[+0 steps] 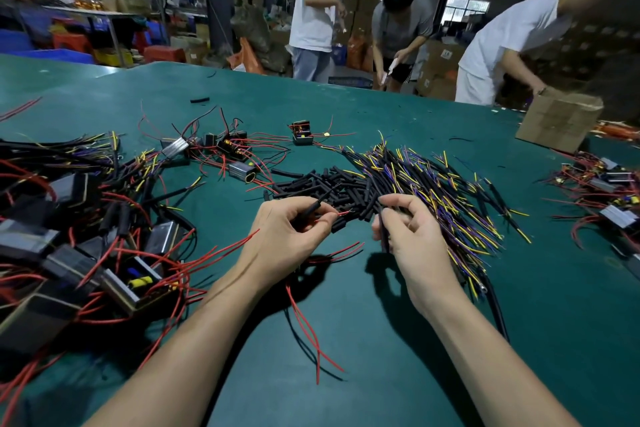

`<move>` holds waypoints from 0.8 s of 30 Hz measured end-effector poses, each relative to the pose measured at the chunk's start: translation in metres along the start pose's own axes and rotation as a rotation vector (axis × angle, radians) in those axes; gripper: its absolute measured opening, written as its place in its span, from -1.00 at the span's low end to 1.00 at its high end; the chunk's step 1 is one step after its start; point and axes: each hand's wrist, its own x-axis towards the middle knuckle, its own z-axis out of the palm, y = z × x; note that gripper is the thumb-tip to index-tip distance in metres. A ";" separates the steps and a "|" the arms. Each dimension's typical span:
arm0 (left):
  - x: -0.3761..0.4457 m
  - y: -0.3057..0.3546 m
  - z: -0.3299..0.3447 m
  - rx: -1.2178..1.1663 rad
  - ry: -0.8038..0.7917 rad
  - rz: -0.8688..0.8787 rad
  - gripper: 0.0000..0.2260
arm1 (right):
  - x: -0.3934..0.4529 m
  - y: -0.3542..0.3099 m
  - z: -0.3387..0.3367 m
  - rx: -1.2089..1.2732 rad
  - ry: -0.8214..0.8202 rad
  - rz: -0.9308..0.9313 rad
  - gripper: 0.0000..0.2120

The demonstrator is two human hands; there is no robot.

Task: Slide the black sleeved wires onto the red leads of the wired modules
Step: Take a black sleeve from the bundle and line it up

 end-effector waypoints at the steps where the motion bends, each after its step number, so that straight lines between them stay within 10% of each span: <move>1: 0.000 0.000 0.000 0.005 0.001 0.003 -0.89 | -0.001 0.000 0.002 -0.010 -0.032 -0.006 -0.83; 24: 0.001 0.003 -0.001 0.090 -0.032 0.139 -0.90 | -0.001 0.004 -0.002 -0.582 0.003 -0.469 -0.91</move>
